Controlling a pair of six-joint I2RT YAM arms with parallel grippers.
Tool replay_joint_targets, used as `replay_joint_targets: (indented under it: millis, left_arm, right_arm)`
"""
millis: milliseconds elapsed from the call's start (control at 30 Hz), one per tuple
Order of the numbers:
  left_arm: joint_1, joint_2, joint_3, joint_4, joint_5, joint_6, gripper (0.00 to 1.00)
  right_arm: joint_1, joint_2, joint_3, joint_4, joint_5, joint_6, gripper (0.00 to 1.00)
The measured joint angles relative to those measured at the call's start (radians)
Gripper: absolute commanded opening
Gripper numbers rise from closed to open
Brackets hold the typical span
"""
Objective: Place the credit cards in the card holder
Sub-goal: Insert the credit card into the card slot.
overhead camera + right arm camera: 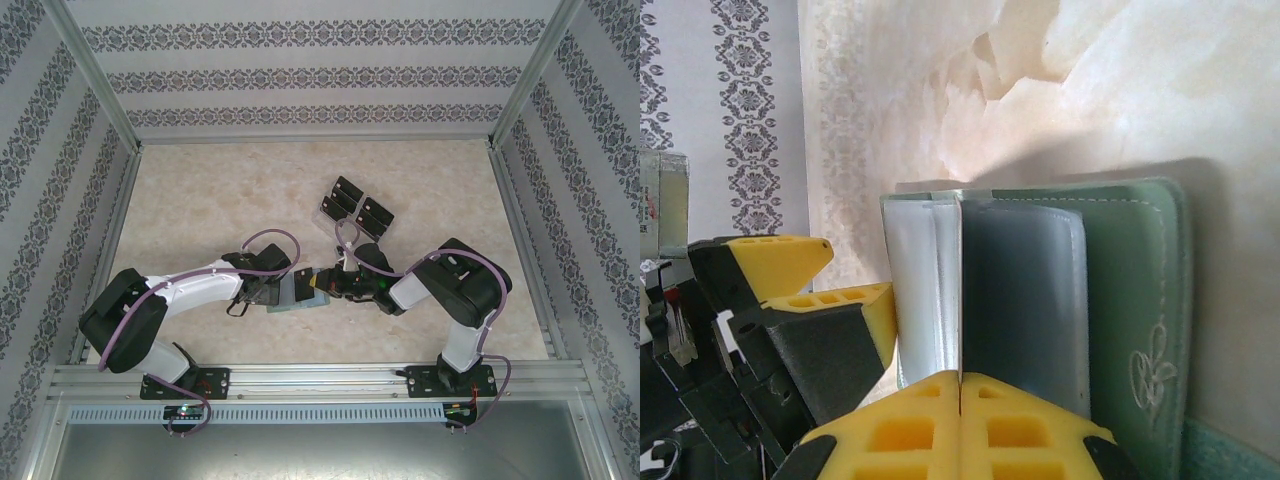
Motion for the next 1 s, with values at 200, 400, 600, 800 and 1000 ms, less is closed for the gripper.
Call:
replay_joint_targets:
  millis: [200, 400, 600, 800, 1000]
  left_arm:
    - [0.000, 0.000, 0.000, 0.000, 0.000, 0.000, 1.00]
    - [0.000, 0.000, 0.000, 0.000, 0.000, 0.000, 1.00]
    - [0.000, 0.000, 0.000, 0.000, 0.000, 0.000, 1.00]
    - [0.000, -0.002, 0.000, -0.008, -0.023, -0.001, 1.00]
    - [0.002, -0.074, 0.000, -0.059, -0.056, -0.001, 1.00]
  right_arm:
    - [0.005, 0.008, 0.000, 0.000, 0.001, 0.000, 0.00]
    - [0.015, 0.019, 0.000, 0.016, 0.006, 0.000, 0.00]
    - [0.016, 0.021, 0.000, 0.032, 0.006, 0.007, 0.00]
    - [0.018, 0.039, 0.000, 0.066, 0.006, 0.027, 0.00]
    - [0.018, 0.043, 0.000, 0.080, 0.006, 0.034, 0.00]
